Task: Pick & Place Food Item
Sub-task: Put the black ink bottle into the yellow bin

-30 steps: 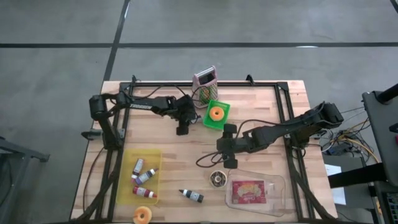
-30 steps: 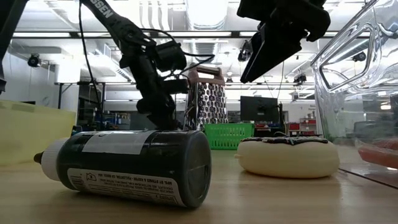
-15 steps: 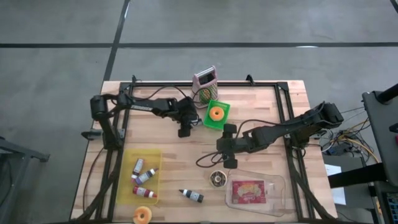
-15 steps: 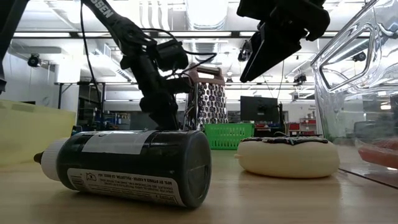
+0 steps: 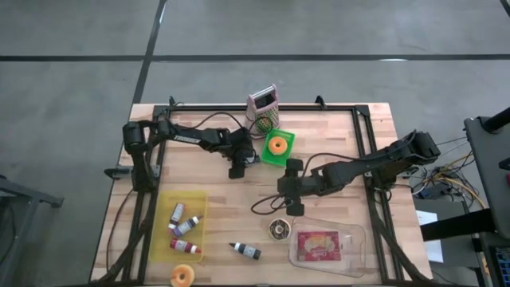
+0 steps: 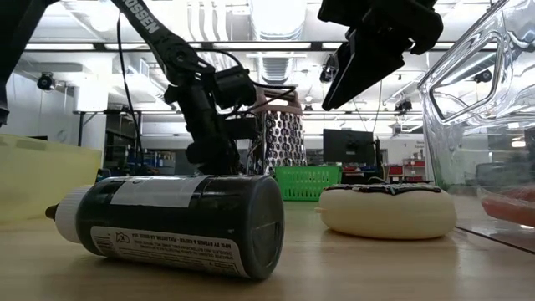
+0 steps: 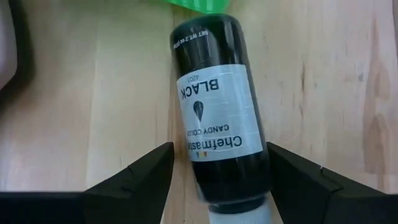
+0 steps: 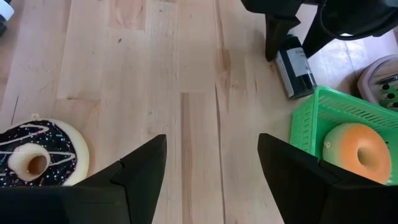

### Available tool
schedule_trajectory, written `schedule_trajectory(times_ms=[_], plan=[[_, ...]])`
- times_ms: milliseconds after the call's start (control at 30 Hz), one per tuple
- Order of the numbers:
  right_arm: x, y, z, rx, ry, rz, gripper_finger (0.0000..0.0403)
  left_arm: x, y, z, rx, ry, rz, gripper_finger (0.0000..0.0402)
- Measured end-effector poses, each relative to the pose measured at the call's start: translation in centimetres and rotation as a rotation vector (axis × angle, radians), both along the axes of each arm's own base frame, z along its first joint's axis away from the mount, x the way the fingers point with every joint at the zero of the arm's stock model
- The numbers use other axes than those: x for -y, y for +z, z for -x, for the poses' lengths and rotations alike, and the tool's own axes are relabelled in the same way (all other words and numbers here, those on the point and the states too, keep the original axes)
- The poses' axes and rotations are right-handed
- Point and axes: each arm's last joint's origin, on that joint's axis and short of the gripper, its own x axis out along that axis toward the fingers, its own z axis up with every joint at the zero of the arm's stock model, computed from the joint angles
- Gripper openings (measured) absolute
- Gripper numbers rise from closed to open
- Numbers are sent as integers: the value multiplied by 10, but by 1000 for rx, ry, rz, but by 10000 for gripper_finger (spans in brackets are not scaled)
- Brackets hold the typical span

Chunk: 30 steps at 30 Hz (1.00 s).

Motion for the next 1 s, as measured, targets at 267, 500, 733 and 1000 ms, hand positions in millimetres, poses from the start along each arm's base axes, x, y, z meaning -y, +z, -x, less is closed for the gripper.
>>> schedule_trajectory(times_ms=[267, 500, 733, 1000], plan=[[0, 0, 0, 4, -3, -3, 246, 3, 0, -1, 2, 34, 13, 157], [0, 0, 0, 5, -4, -4, 246, 7, 1, -2, 3, 62, 25, 134], [0, 0, 0, 6, -4, -4, 246, 15, 9, 1, -21, 106, 5, 134], [0, -1, 0, 4, -3, -4, 246, 31, 49, 17, -9, 155, -50, 134]])
